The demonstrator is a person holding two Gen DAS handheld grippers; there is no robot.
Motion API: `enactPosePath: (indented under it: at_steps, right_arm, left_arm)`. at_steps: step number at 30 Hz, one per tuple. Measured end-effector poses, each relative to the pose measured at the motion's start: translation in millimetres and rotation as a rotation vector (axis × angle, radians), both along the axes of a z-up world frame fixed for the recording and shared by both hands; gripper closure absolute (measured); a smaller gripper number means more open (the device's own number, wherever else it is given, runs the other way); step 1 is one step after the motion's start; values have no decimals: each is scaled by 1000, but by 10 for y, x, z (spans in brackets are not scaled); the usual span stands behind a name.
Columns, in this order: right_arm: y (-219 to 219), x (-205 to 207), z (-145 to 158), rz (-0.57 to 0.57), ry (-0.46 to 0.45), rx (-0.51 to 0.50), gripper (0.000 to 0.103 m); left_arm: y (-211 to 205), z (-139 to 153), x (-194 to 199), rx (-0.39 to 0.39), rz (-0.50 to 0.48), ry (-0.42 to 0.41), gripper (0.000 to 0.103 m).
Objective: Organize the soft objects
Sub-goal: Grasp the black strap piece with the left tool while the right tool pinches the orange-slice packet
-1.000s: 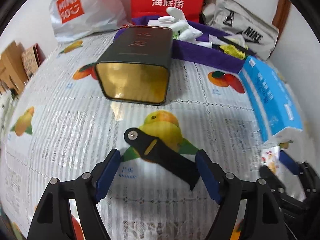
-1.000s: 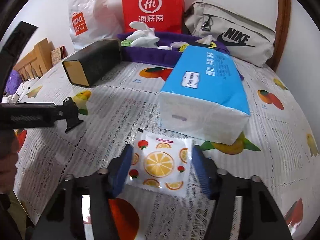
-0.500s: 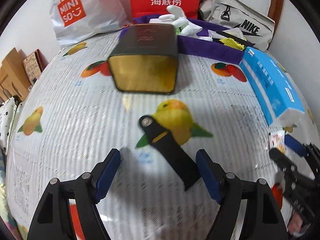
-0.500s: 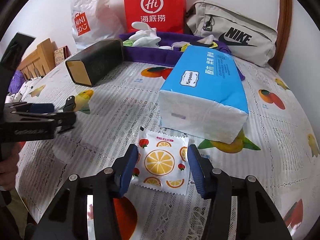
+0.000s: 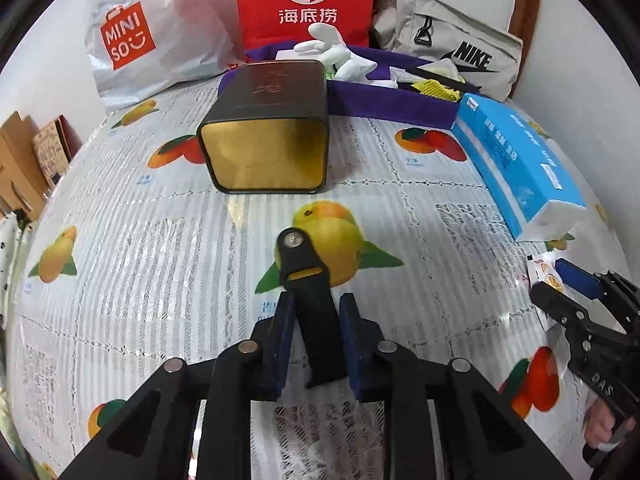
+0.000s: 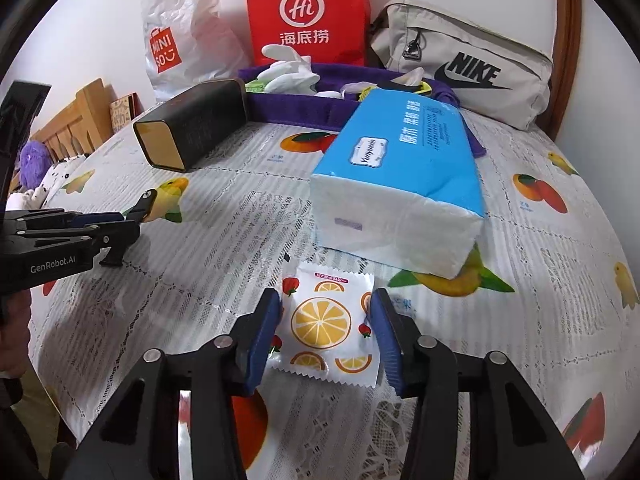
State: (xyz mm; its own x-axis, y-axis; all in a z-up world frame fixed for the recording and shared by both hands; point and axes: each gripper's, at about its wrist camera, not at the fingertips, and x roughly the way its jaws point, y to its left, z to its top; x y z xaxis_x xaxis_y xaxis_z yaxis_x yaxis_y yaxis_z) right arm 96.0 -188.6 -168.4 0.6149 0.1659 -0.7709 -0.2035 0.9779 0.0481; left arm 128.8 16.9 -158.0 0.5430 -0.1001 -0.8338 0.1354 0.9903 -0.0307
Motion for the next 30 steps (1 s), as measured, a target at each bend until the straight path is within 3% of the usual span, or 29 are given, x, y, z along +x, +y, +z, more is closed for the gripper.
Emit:
enactPosePath:
  at_steps: [4, 9, 15, 18, 22, 25, 28, 29, 30]
  right_arm:
    - [-48, -50, -4, -5, 6, -14, 57]
    - [-34, -38, -21, -18, 6, -13, 49]
    - [-8, -29, -21, -14, -11, -20, 54]
    - [2, -25, -22, -15, -9, -27, 54]
    - [-4, -12, -28, -20, -8, -14, 52]
    - [14, -16, -26, -13, -14, -23, 53]
    - [27, -18, -5, -2, -4, -24, 62]
    - [17, -19, 9, -2, 3, -11, 75]
    - [6, -17, 16, -5, 10, -4, 82]
  left_arm:
    - [151, 14, -61, -32, 20, 27, 80]
    - [89, -18, -97, 18, 8, -13, 80]
    - [145, -12, -52, -45, -2, -19, 82]
    - [130, -23, -59, -62, -25, -33, 75]
    - [58, -37, -33, -28, -24, -59, 76]
    - [32, -30, -1, -2, -28, -63, 83]
    - [77, -20, -4, -34, -20, -58, 83]
    - [88, -8, -13, -40, -22, -54, 83]
    - [97, 7, -26, -50, -21, -54, 83]
